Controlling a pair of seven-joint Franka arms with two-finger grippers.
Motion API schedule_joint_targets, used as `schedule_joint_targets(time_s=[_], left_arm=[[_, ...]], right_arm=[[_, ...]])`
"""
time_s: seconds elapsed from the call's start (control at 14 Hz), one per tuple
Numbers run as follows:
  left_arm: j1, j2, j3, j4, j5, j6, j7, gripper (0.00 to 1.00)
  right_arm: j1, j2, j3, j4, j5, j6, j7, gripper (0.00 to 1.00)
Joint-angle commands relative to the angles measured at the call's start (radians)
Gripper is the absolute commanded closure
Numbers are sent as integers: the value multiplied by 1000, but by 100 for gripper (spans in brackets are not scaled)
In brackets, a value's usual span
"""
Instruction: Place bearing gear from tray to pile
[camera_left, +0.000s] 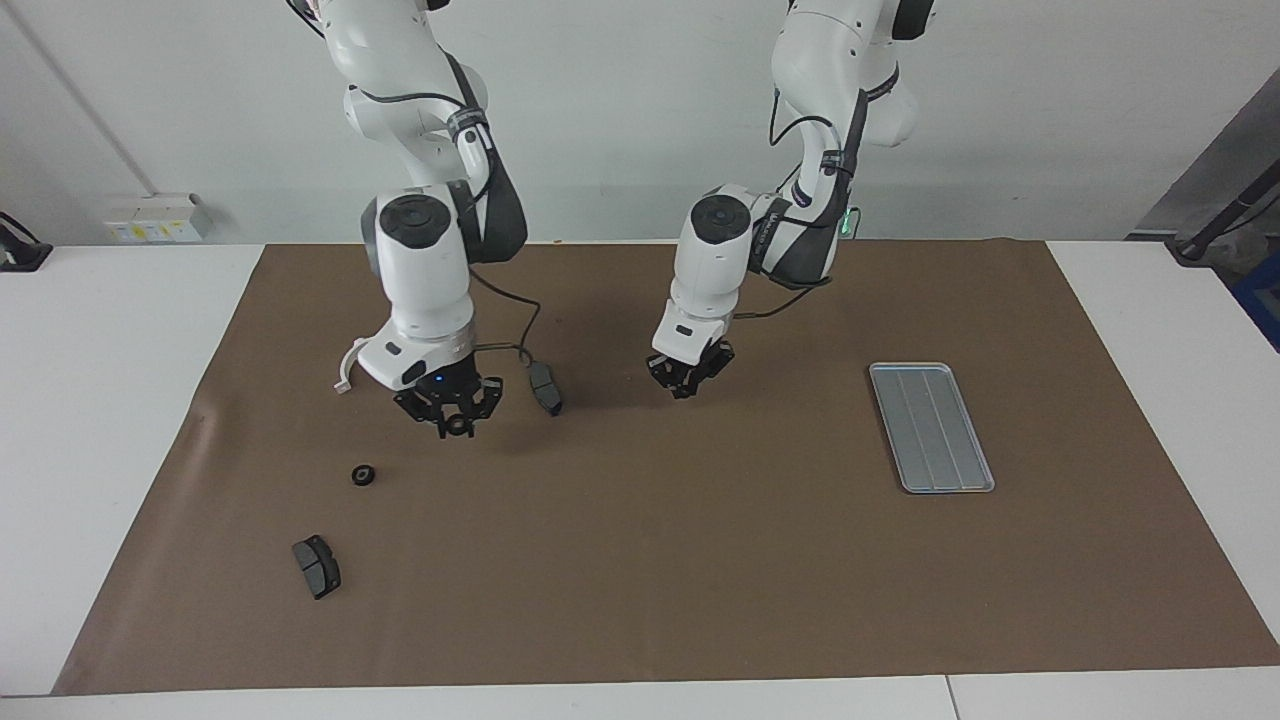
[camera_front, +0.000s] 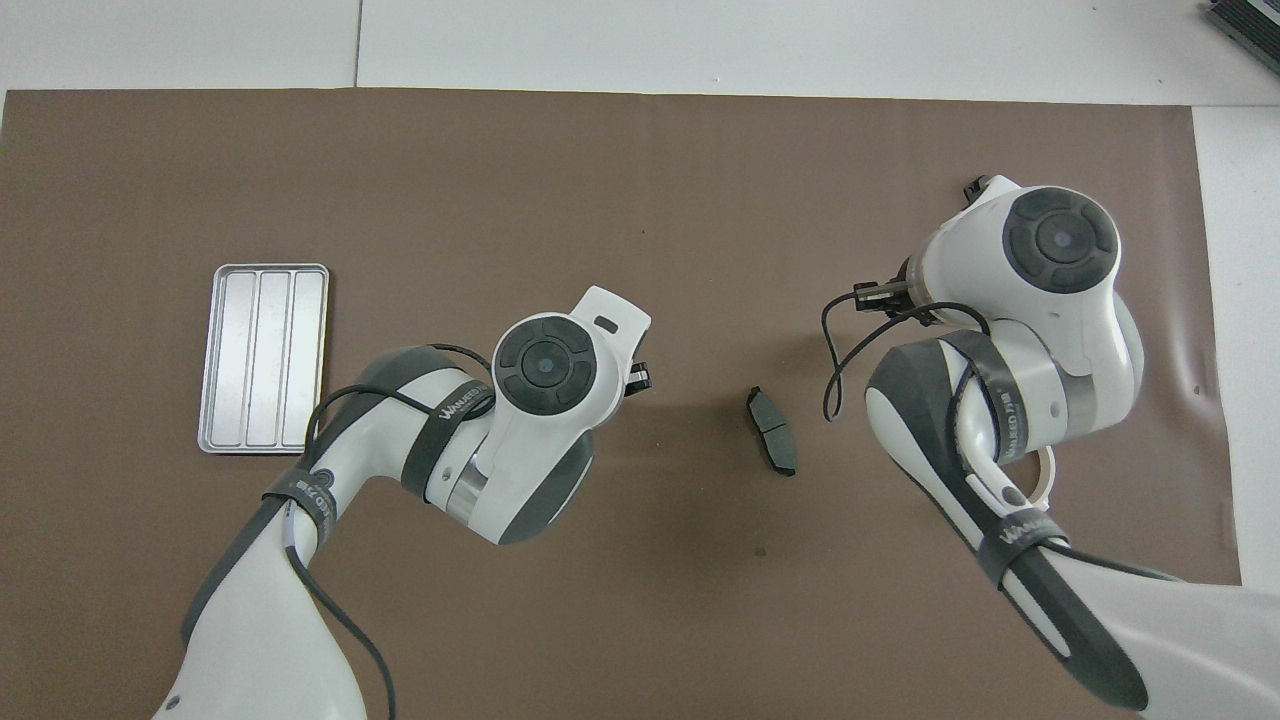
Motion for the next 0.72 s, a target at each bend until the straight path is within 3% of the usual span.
schedule_joint_targets(time_s=[0.0, 0.07, 0.14, 0.29, 0.36, 0.5, 0.57, 0.64], left_arm=[[-58, 35, 18, 15, -11, 25, -5, 80], [-66, 35, 17, 12, -11, 33, -5, 63], [-72, 37, 17, 13, -9, 36, -5, 37], [-86, 35, 18, 21, -9, 22, -5, 9], [-89, 34, 21, 25, -8, 18, -5, 2], [-68, 12, 32, 41, -5, 13, -2, 0], [-20, -24, 46, 51, -3, -4, 5, 0], [32, -58, 46, 61, -2, -46, 10, 0]], right_arm=[[-81, -16, 17, -96, 71, 60, -112, 100], [-90, -13, 17, -122, 85, 86, -140, 100], [-103, -10, 17, -153, 87, 114, -144, 100], [-103, -12, 17, -209, 87, 175, -144, 100], [-103, -10, 17, -225, 87, 192, -142, 100], [-100, -4, 17, -242, 90, 205, -133, 96], [-100, 6, 17, -242, 96, 206, -133, 69], [-98, 11, 17, -242, 99, 217, -131, 5]])
